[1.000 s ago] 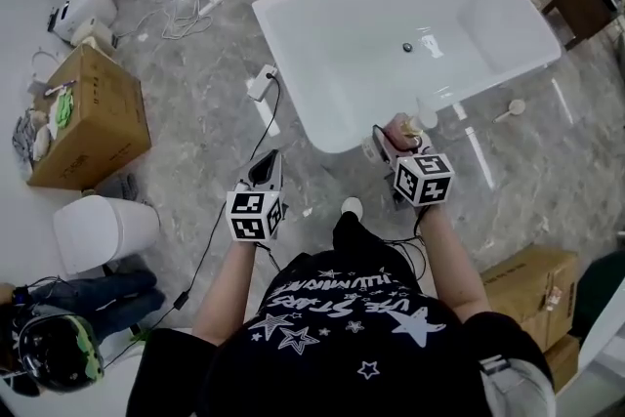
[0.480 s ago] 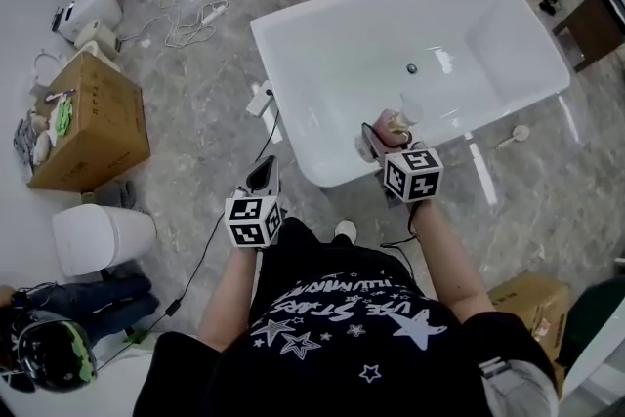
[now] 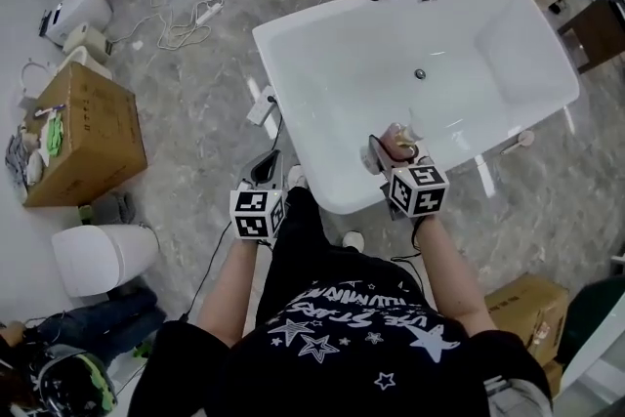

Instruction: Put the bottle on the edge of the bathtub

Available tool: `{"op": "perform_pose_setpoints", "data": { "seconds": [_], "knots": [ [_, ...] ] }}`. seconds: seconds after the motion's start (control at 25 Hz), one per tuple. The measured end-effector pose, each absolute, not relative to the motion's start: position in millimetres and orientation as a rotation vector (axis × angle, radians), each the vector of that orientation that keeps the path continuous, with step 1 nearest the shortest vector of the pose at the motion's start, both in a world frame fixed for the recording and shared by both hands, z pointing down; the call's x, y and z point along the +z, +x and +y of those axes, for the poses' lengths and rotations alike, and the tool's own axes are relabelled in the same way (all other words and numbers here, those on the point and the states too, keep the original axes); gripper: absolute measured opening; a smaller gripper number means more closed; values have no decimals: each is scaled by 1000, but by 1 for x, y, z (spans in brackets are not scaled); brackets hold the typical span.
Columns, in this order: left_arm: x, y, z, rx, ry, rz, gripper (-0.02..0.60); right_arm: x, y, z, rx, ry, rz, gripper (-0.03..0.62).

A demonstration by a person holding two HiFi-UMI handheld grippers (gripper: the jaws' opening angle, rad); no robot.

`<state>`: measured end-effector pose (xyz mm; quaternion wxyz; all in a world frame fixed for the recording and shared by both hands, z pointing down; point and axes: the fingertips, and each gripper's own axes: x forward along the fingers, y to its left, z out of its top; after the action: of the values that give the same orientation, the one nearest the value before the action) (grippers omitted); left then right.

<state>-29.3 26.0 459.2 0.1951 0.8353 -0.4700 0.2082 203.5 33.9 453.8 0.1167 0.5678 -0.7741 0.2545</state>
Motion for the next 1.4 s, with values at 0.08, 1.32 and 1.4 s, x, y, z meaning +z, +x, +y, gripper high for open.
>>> {"op": "perform_pose_setpoints", "data": {
  "seconds": [0.08, 1.32, 1.4],
  "knots": [
    [464, -32, -11, 588, 2355, -1301, 15, 460, 203, 8, 737, 1670, -2239, 222],
    [590, -103, -357, 588, 2285, -1254, 15, 579, 125, -432, 710, 1803, -2155, 221],
    [594, -106, -366, 586, 2279, -1262, 15, 583, 124, -453, 700, 1810, -2158, 221]
  ]
}}
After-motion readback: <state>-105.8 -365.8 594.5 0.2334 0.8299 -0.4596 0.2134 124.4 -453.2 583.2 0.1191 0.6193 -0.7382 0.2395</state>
